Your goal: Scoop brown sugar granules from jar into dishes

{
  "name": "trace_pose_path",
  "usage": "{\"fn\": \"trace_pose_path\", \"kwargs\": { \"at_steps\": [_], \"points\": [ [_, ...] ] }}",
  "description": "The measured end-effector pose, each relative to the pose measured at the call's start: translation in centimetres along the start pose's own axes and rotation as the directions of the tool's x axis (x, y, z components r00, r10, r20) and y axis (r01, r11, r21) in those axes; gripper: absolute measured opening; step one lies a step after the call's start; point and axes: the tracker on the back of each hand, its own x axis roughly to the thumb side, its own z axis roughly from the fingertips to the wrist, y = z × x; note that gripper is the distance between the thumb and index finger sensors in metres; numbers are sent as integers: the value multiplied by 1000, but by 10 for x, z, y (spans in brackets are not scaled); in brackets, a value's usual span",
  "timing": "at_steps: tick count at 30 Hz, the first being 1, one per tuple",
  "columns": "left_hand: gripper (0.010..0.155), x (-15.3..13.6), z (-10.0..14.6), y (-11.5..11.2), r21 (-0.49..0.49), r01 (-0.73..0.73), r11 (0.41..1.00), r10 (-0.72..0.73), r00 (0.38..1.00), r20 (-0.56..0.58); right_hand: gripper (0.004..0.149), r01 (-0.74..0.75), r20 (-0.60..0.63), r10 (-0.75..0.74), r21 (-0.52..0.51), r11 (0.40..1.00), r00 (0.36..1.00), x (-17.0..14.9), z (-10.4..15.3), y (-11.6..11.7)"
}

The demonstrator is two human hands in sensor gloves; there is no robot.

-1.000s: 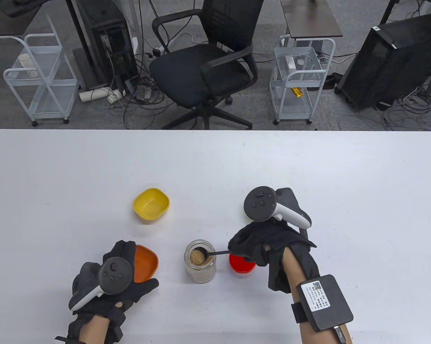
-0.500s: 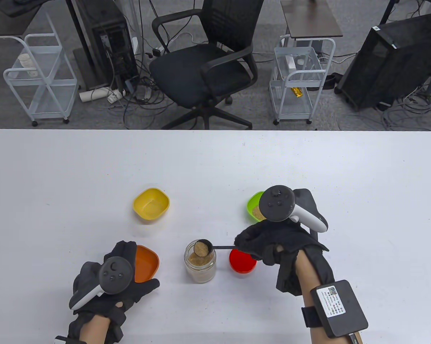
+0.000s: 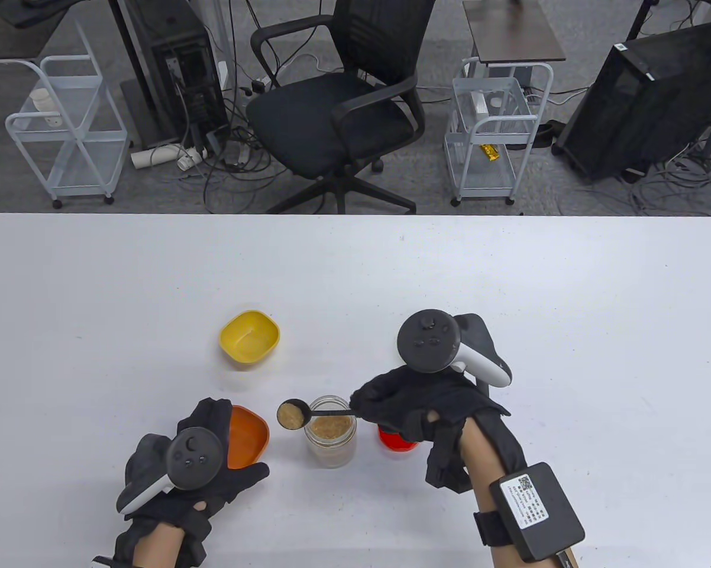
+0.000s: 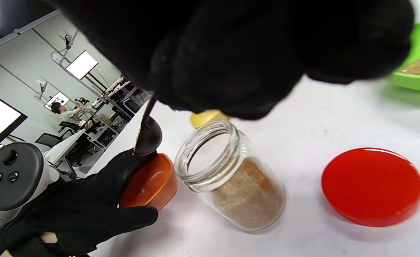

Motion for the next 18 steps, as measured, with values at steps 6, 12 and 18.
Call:
{"fn": "trace_pose_path", "kwargs": {
  "at_steps": [6,12,18],
  "points": [
    [115,0,0,0,2,-11,1000,11,1000,9,40,-69,29,70,-34,997,997,18,-13,17],
    [115,0,1,0,2,-23,1000,23,1000,19,40,-196,43,200,-74,978,979,35,-22,36],
    [115,-2,1,1,2,-36,999,36,999,14,40,-399,61,418,-196,895,907,52,-21,57]
  ]
}}
